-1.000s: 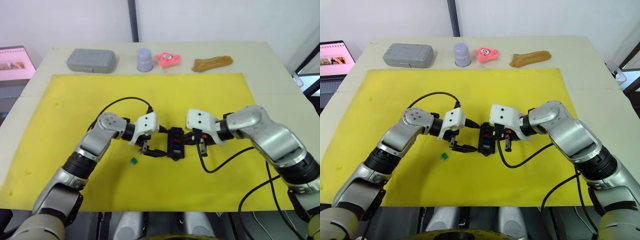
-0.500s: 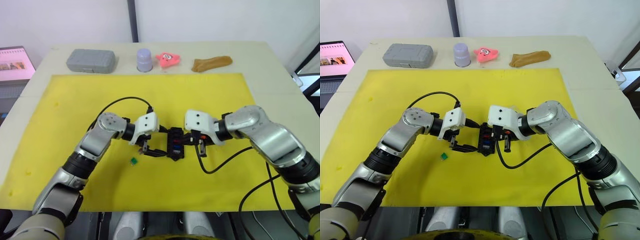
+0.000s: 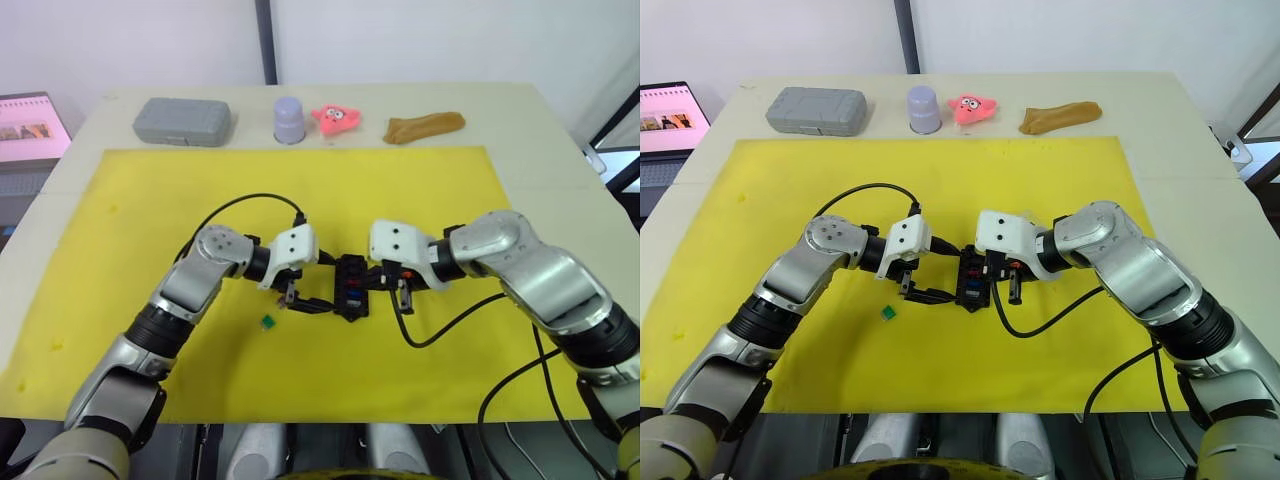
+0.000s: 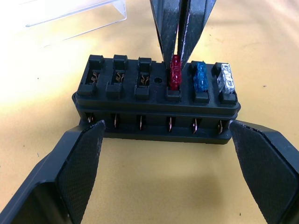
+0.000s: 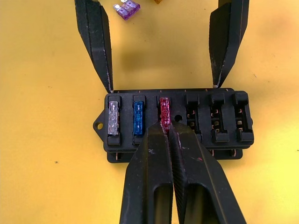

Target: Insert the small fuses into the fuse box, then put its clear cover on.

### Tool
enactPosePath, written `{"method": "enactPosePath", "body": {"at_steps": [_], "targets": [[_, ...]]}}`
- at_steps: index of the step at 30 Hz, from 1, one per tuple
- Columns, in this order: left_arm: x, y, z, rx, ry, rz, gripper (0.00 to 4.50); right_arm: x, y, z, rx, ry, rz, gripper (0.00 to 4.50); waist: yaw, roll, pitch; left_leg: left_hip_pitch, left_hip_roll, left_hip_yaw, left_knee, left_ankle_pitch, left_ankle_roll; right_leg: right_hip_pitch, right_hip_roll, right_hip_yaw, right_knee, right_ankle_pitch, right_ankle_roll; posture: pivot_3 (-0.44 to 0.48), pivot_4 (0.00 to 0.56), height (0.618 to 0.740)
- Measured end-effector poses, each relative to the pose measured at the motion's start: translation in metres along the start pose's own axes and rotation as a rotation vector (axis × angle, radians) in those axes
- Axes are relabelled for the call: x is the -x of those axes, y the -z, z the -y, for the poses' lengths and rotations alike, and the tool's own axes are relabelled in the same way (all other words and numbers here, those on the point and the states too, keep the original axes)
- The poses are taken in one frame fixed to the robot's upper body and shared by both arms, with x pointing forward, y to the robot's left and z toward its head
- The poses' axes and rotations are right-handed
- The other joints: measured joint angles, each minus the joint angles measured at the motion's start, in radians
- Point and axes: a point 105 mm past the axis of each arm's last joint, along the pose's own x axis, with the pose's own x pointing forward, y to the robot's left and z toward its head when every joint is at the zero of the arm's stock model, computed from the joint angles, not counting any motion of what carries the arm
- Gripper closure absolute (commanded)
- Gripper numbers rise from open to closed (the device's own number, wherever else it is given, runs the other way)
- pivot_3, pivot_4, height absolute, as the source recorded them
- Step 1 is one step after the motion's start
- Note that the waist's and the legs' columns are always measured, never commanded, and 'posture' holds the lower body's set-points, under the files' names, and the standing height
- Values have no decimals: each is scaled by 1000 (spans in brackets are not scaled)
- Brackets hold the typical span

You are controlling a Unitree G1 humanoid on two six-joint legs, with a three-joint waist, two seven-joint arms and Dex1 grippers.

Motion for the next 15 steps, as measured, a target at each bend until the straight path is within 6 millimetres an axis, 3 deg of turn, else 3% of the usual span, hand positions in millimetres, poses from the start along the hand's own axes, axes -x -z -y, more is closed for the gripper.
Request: {"method": "enactPosePath", "body": {"at_steps": [15], "targets": [[0,0,0,0,-2,0,70,-2,2,1,13,5,-12,4500,0,0,0,1,0,0,0,0,0,1,0,0,0,0,0,0,150,740]]}}
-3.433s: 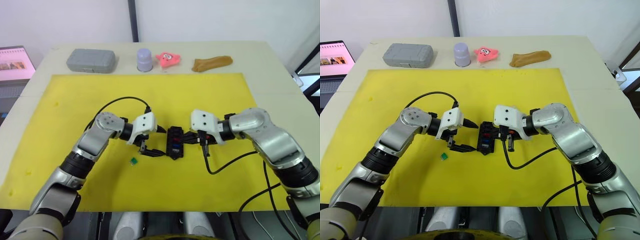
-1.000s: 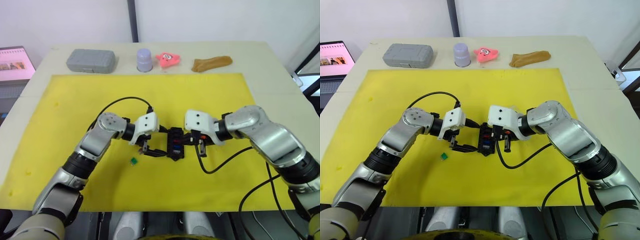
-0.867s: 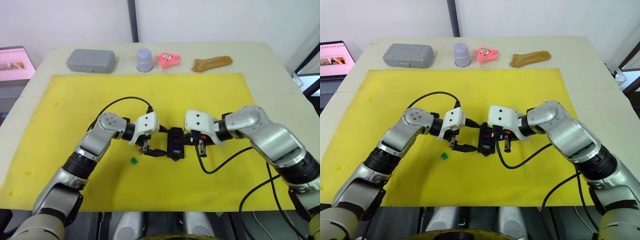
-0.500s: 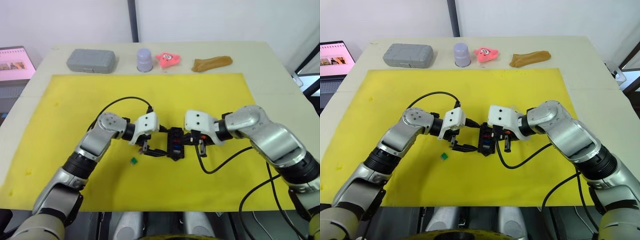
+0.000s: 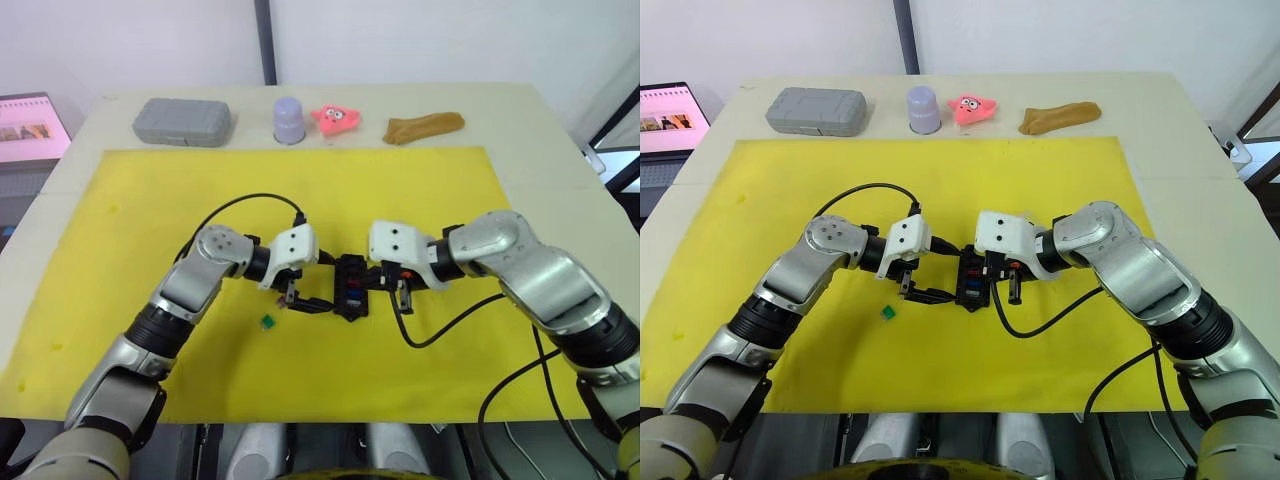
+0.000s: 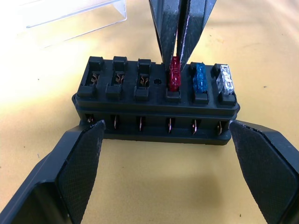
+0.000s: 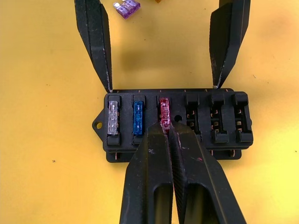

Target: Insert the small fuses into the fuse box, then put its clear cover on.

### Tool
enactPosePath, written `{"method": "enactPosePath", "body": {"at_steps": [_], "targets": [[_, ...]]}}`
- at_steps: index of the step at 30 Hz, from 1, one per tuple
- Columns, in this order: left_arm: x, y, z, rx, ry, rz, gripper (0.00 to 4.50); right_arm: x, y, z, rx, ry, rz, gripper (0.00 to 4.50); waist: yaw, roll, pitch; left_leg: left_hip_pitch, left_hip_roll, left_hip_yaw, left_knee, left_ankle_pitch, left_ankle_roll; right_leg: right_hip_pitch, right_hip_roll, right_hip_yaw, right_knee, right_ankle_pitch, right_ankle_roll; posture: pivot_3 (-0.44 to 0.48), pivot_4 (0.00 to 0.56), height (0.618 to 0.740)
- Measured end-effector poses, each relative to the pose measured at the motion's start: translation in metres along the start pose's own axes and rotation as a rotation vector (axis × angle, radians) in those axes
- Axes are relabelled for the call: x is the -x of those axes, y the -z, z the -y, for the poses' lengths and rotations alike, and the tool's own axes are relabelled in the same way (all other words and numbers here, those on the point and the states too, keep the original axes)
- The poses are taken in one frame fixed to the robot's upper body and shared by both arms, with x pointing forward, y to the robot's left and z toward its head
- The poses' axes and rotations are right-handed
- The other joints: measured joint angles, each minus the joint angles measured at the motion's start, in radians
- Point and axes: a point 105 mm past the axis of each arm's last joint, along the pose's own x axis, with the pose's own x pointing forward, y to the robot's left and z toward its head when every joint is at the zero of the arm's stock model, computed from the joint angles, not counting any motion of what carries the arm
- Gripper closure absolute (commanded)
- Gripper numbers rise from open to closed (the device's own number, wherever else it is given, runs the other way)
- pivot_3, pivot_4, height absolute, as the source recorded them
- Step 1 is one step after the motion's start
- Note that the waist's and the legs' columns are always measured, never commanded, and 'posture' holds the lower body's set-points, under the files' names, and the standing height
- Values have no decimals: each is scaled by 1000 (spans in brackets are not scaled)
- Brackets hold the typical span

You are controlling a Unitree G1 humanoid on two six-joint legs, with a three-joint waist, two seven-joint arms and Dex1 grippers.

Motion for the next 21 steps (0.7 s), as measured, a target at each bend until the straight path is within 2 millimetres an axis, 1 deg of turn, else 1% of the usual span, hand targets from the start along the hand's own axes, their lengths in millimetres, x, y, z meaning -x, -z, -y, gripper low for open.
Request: {"method": "enactPosePath", "body": {"at_steps": [2,3,5,17,21], "targets": [[0,0,0,0,0,0,0,0,0,0,3,0,-1,3842,0,0,0,0,0,0,0,0,0,0,0,0,0,0,0,0,150,740],[0,0,0,0,0,1,0,-1,1,0,2,0,-5,3593,0,0,0,0,0,0,0,0,0,0,0,0,0,0,0,0,150,740],[0,0,0,0,1,1,0,-1,1,1,1,11,-9,2682,1,0,0,0,0,0,0,0,0,0,0,0,0,0,0,0,150,740],[0,0,0,-1,1,1,0,3,-1,3,-35,4,-4,2682,1,0,0,-1,0,0,0,0,0,0,0,0,0,0,0,0,150,740],[0,0,0,-1,1,1,0,6,-5,3,-44,-5,16,2682,0,0,0,0,0,0,0,0,0,0,0,0,0,0,0,0,150,740]]}}
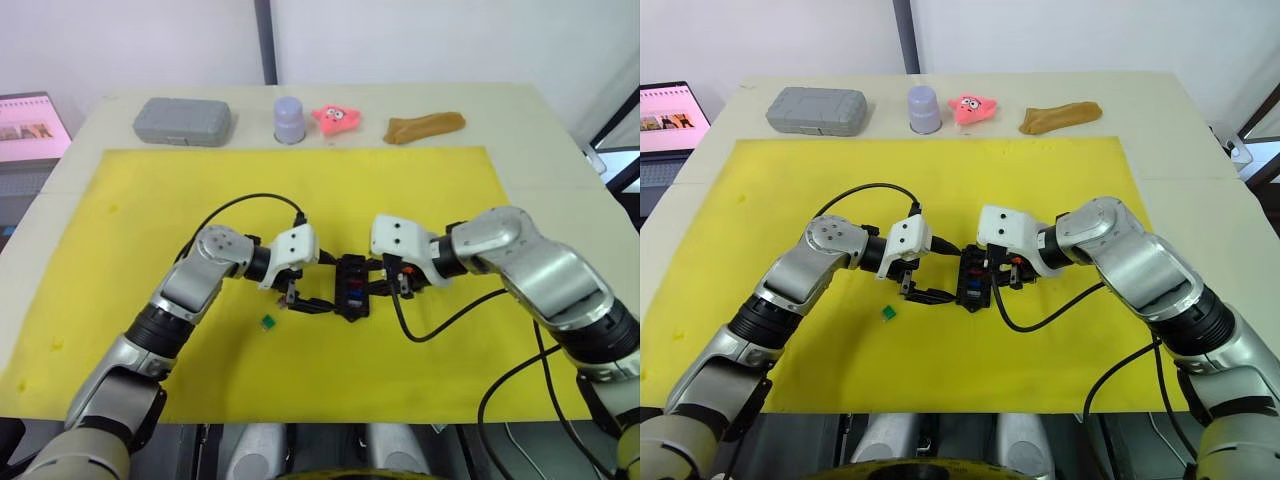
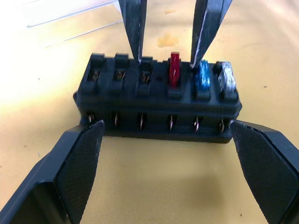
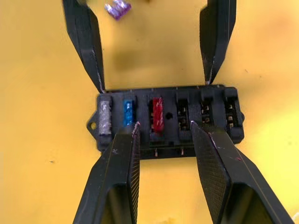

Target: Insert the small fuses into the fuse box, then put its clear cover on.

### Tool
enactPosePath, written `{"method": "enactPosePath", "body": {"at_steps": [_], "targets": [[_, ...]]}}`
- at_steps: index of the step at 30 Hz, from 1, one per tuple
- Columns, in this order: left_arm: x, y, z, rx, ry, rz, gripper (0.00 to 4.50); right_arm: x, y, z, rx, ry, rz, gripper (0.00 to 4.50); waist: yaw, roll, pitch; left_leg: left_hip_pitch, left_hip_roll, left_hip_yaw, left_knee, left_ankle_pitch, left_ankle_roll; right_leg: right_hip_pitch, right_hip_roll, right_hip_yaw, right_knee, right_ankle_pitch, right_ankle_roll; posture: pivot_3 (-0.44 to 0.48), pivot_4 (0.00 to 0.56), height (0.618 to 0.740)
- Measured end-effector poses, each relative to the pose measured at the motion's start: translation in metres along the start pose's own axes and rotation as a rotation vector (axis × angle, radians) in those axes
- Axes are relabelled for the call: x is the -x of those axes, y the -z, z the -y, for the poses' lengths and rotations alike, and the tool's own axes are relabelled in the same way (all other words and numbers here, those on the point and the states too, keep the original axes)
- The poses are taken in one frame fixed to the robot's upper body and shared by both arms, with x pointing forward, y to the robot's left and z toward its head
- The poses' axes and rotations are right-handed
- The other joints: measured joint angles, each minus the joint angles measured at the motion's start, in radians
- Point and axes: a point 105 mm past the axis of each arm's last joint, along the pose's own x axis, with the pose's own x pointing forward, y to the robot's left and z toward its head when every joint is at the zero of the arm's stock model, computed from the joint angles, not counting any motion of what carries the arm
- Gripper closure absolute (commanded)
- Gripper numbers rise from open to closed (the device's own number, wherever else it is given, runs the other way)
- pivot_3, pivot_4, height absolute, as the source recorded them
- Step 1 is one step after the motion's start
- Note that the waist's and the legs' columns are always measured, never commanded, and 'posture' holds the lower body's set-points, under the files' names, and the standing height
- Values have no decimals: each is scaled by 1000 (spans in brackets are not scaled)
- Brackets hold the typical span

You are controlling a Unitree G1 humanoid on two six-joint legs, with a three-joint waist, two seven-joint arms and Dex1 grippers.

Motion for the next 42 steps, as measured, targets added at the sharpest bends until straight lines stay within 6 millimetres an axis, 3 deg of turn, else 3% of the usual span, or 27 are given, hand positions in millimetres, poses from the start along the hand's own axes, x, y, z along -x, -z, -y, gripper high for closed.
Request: {"method": "enactPosePath", "body": {"at_steps": [5,8,10,16,42], "targets": [[0,1,-1,6,-2,-1,0,9,-11,5,11,21,38,2682,1,0,0,0,0,0,0,0,0,0,0,0,0,0,0,0,150,740],[0,3,-1,13,-3,-3,0,11,-19,9,27,41,100,3539,0,0,0,0,0,0,0,0,0,0,0,0,0,0,0,0,150,740],[0,3,-1,14,-4,-3,0,11,-20,6,31,36,155,4472,2,0,0,0,0,0,0,0,0,0,0,0,0,0,0,0,150,740],[0,3,-1,15,-5,-3,0,2,-4,1,-7,23,205,4472,0,0,0,0,0,0,0,0,0,0,0,0,0,0,0,0,150,740],[0,3,-1,15,-4,-4,0,-10,14,-6,-44,26,220,4472,0,0,0,0,0,0,0,0,0,0,0,0,0,0,0,0,150,740]]}}
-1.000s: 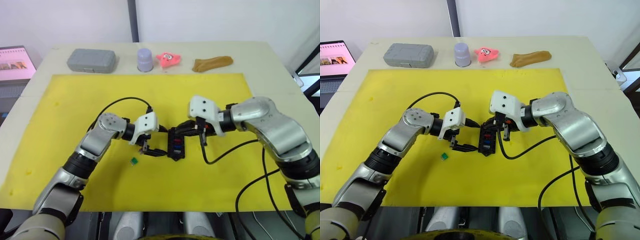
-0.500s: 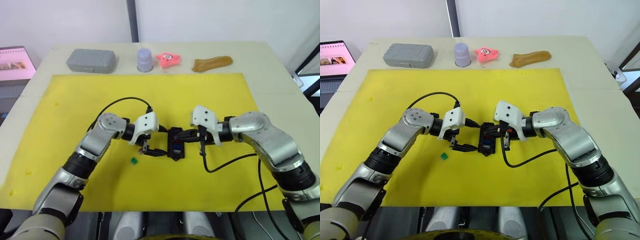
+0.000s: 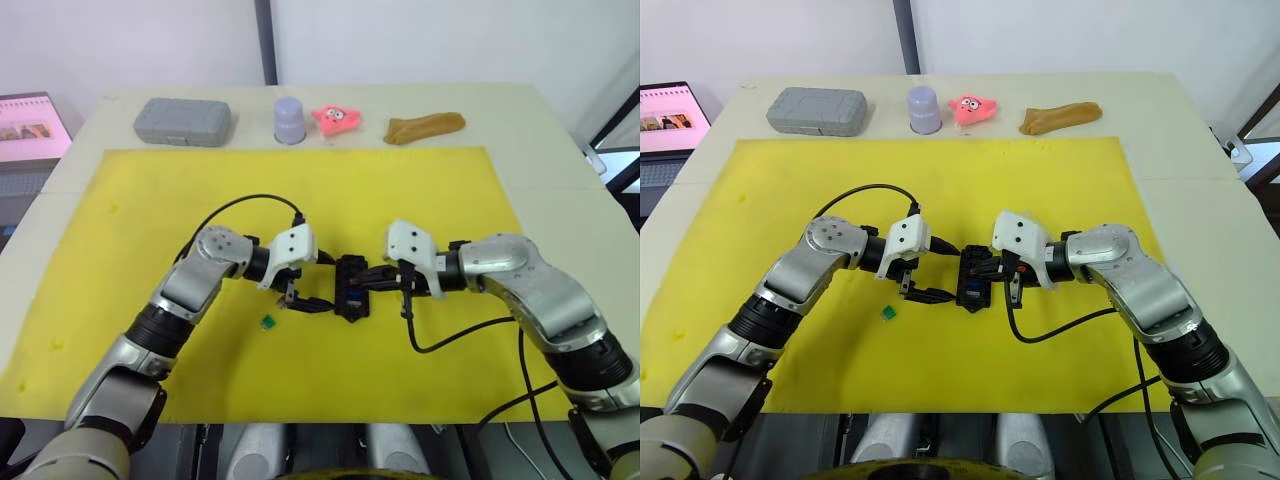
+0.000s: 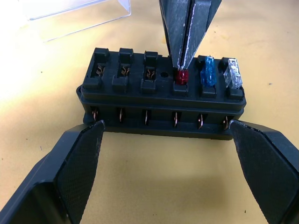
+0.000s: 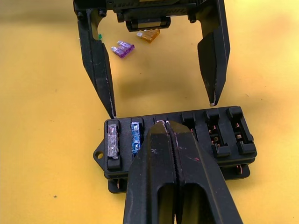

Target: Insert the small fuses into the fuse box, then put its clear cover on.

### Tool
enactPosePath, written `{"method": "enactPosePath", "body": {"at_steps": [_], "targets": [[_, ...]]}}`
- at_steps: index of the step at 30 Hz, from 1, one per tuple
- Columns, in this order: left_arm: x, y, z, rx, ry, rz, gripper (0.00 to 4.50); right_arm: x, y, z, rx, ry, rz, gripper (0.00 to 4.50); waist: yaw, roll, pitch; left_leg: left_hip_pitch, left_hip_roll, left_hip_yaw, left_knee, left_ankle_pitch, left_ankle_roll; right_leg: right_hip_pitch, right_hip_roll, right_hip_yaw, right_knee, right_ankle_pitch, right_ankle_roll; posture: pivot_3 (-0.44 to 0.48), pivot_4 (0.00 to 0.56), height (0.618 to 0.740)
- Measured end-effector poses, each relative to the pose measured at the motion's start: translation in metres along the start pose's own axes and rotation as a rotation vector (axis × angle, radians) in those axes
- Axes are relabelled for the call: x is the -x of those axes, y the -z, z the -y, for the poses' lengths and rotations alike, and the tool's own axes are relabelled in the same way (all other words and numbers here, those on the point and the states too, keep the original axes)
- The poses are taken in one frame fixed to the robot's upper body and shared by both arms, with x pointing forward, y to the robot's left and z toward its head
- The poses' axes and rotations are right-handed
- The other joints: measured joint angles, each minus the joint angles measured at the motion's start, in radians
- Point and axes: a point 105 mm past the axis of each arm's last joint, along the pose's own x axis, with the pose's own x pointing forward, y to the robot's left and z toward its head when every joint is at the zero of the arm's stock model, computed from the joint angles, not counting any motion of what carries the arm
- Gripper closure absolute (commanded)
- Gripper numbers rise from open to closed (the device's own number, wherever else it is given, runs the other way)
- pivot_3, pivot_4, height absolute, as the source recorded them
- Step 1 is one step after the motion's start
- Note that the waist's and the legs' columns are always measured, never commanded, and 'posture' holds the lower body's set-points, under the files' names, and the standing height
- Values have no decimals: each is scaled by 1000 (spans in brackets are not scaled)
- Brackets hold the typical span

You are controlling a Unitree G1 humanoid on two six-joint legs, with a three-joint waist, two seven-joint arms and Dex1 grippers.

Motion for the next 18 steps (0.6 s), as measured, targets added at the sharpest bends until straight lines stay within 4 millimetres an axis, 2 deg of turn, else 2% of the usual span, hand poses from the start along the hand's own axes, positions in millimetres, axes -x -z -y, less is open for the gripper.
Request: {"method": "enactPosePath", "body": {"at_steps": [18], "targets": [[0,0,0,0,0,0,0,-4,4,2,79,-1,-53,4472,1,-2,-2,2,0,0,0,0,0,3,0,0,0,0,0,0,150,740]]}}
